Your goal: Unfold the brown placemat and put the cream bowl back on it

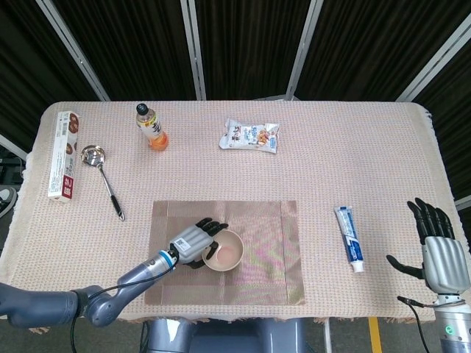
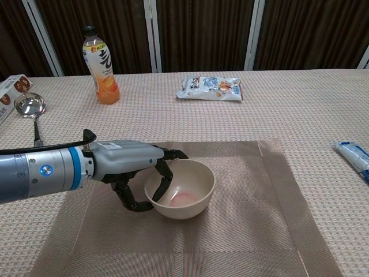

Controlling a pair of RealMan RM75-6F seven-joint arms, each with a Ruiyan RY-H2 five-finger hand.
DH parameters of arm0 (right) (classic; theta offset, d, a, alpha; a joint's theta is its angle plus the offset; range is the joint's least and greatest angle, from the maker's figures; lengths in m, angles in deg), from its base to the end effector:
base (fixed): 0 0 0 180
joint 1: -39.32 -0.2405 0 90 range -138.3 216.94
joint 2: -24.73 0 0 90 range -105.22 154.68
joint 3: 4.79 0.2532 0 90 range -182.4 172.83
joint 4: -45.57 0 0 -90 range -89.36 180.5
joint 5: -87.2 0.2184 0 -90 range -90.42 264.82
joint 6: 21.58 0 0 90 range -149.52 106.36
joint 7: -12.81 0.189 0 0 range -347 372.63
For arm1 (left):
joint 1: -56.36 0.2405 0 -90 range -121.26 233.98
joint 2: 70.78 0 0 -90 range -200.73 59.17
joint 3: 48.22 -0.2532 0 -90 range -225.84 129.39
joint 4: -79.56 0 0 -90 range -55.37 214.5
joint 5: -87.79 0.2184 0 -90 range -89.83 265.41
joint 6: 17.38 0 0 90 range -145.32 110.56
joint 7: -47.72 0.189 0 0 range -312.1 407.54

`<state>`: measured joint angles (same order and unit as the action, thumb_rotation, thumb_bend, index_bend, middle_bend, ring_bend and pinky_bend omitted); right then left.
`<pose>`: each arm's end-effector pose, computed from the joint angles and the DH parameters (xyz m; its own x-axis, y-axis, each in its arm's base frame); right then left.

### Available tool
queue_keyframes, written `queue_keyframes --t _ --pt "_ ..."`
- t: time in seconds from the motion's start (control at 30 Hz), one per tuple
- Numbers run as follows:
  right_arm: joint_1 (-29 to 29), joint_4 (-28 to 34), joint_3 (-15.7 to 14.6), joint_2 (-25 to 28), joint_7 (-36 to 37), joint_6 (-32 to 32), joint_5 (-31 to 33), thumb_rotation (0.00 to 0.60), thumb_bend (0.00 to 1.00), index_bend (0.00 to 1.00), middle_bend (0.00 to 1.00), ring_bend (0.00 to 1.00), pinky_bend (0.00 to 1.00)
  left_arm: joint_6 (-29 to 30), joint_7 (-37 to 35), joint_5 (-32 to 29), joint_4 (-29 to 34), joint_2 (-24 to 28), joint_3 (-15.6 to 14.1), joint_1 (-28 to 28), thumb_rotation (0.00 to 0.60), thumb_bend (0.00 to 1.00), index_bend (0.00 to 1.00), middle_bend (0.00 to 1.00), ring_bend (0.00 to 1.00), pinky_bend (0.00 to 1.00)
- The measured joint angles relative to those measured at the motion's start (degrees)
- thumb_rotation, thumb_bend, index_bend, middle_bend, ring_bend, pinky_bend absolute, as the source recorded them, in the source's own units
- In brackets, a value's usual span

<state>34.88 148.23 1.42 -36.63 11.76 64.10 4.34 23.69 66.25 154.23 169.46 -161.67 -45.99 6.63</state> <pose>-0.2812 -0.2335 0.1636 0.2811 0.0508 0.9583 -0.9596 0.0264 0.2801 -0.0951 0.3099 -0.1203 0.5757 0.4922 0.6529 0.7532 -0.6300 -0.1891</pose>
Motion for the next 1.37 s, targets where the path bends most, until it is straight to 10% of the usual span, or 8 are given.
queue_keyframes --t 0.2,0.63,0.97,1.37 --pt "0.06 0.1 0.0 0.05 -0.04 0.16 -0.12 0.6 0.0 0.0 0.0 0.0 0.0 0.63 0.66 -1.14 0.61 0.08 -0.1 0.01 0.6 0.01 0.14 0.0 0.0 0.0" --pt "0.28 0.39 -0.06 0.31 0.23 0.5 -0.47 0.6 0.0 0.0 0.0 0.0 0.0 7.52 -0.89 3.47 6.06 6.68 -0.04 2.81 0.6 0.0 0.0 0.0 0.0 0.0" --pt "0.25 0.24 -0.25 0.27 -0.34 0.53 -0.99 0.6 0.0 0.0 0.0 0.0 0.0 26.62 -2.94 7.88 11.21 21.04 -1.17 13.72 0.6 0.0 0.0 0.0 0.0 0.0" --pt "0.38 -1.55 -0.22 0.06 -6.25 2.5 -2.75 0.6 0.0 0.0 0.0 0.0 0.0 48.0 -7.79 6.63 10.3 25.44 -2.22 31.46 0.6 0.0 0.0 0.0 0.0 0.0"
